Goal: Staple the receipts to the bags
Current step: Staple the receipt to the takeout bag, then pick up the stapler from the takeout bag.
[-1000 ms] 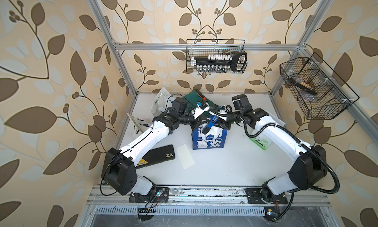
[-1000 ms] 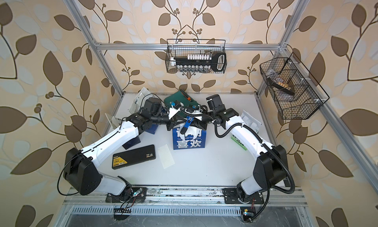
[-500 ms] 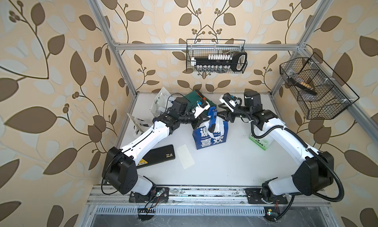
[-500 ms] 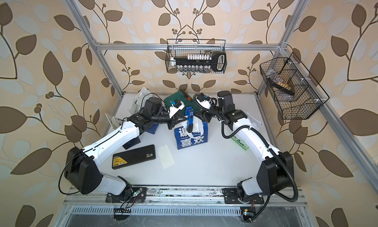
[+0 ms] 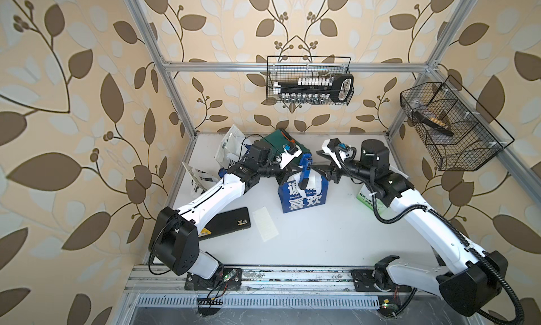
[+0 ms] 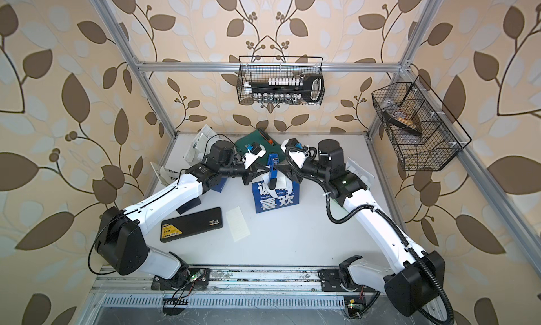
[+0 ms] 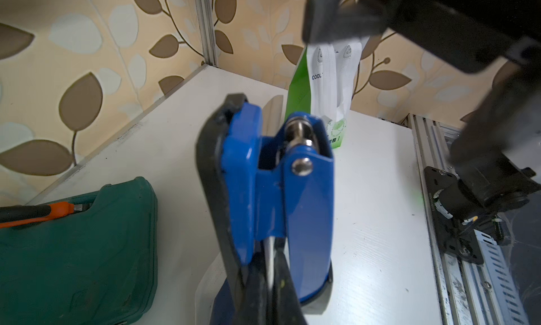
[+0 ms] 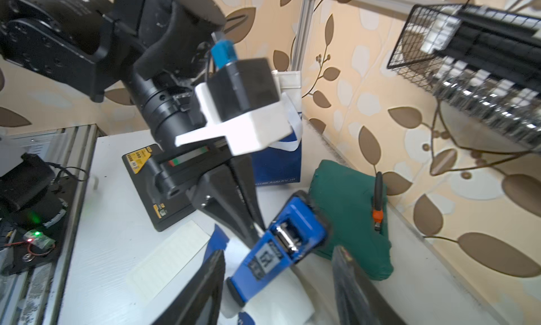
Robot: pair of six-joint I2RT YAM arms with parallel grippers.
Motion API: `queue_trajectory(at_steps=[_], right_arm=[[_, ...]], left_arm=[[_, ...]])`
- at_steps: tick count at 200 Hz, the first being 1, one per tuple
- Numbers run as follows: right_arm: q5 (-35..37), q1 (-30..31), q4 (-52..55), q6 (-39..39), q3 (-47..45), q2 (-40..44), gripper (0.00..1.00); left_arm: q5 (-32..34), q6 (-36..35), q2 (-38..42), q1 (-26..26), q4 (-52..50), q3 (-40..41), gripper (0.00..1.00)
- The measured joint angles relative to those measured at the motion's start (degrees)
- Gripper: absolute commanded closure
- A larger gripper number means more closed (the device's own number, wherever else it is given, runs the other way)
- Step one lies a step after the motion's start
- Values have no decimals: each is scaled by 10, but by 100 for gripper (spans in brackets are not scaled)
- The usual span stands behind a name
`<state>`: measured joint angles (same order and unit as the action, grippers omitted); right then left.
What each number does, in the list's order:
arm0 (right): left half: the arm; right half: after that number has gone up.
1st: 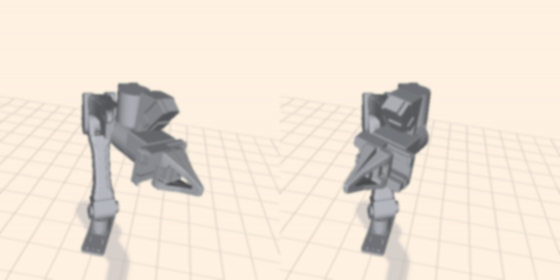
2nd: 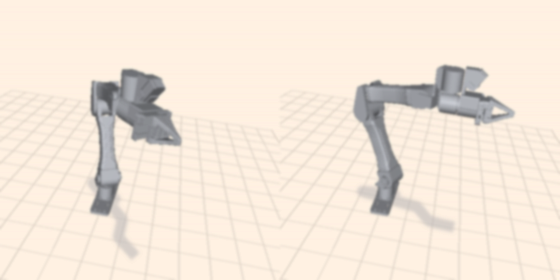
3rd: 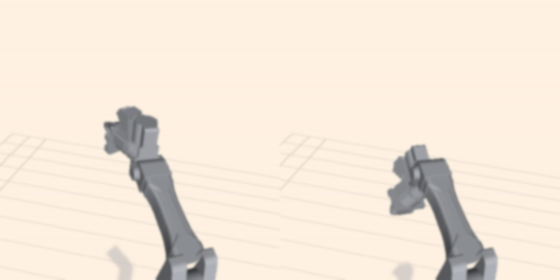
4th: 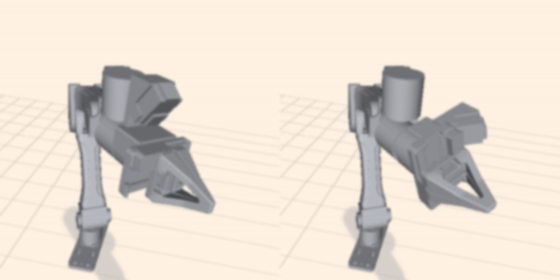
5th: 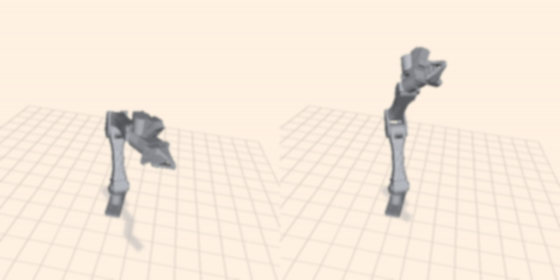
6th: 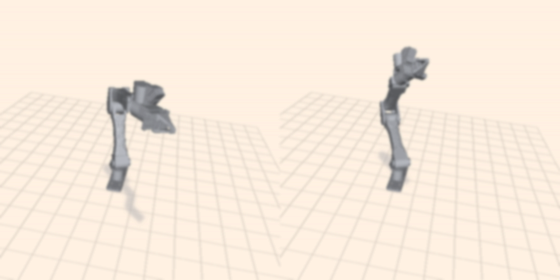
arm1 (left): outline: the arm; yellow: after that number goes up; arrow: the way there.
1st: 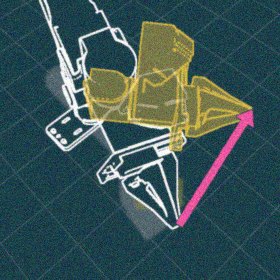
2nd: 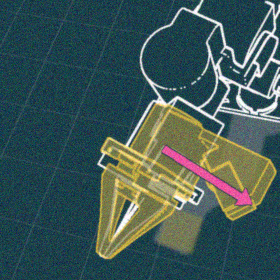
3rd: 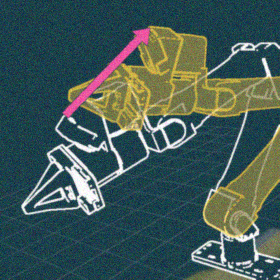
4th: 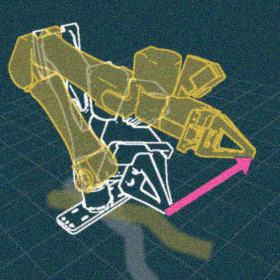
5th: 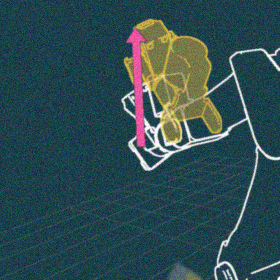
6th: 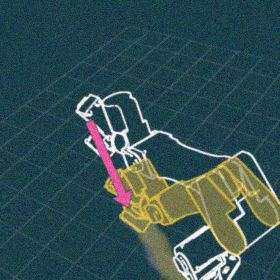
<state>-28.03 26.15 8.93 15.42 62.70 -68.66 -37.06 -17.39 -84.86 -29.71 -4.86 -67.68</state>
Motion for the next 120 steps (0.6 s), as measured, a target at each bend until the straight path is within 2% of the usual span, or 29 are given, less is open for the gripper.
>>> queue_trajectory(at_steps=[20,42,92,108,120], right_arm=[[96,54,-33,-40,-28,1,41],[188,83,-74,-101,-44,2,42],[301,106,-87,-190,-49,-47,43],[317,108,-88,-199,-39,-63,51],[324,108,-92,-202,-35,-70,63]], left_arm=[[9,9,-1,1,0,4,100],[13,18,-2,1,5,5,100],[15,30,-2,-2,21,5,100],[23,32,-3,1,22,8,100],[22,34,-3,1,24,9,100]])
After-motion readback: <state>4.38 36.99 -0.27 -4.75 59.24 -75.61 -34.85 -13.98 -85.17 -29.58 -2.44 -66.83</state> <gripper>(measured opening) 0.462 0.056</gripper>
